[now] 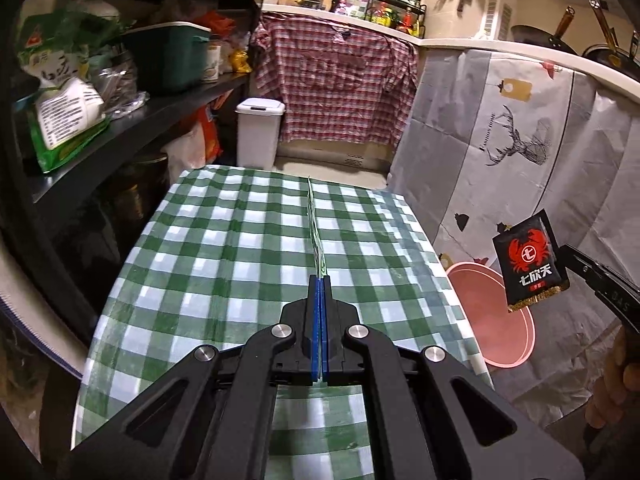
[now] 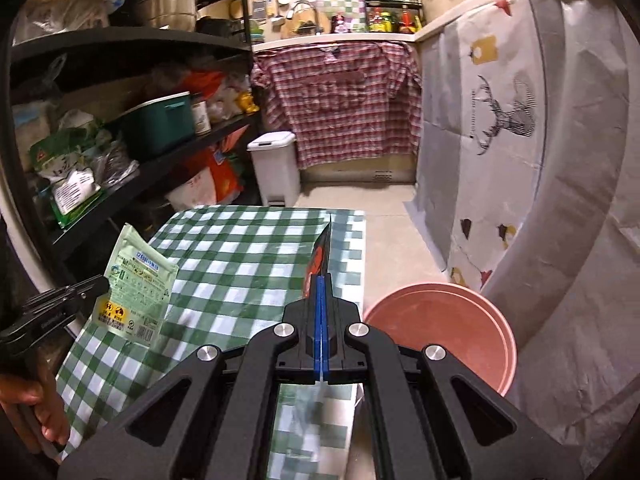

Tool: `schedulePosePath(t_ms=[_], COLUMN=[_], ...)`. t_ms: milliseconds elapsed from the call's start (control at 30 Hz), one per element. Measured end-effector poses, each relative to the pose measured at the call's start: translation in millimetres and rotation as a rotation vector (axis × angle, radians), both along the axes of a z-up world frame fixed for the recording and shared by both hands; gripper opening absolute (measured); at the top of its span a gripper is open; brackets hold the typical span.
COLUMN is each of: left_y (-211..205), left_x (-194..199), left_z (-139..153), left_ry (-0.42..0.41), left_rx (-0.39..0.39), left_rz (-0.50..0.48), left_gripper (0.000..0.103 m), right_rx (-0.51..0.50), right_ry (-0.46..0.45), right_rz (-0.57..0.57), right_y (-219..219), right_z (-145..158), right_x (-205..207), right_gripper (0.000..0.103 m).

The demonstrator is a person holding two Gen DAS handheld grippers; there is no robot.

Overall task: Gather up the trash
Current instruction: 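Carry label sheet and sauce packet over the pink bin with both tools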

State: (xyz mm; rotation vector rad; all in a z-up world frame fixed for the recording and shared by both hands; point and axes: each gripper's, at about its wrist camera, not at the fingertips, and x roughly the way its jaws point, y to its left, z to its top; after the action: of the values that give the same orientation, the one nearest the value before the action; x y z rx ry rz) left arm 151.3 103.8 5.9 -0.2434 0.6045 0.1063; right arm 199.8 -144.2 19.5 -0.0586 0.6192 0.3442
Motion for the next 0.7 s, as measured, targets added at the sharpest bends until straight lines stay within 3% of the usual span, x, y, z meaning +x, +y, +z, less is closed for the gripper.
schedulePosePath(t_ms=[700], left_y=[-120], left_x=[45], left_z=[12], left_ry=[-0.003], left_rx=[-0.014], left_rz=[-0.246], left_gripper=[0.000], right_rx=[0.025], right_ry=[0.020], right_rz=[-0.151], right_y=[-76], right_z=[-10], right_x=[24], right_gripper=[0.000])
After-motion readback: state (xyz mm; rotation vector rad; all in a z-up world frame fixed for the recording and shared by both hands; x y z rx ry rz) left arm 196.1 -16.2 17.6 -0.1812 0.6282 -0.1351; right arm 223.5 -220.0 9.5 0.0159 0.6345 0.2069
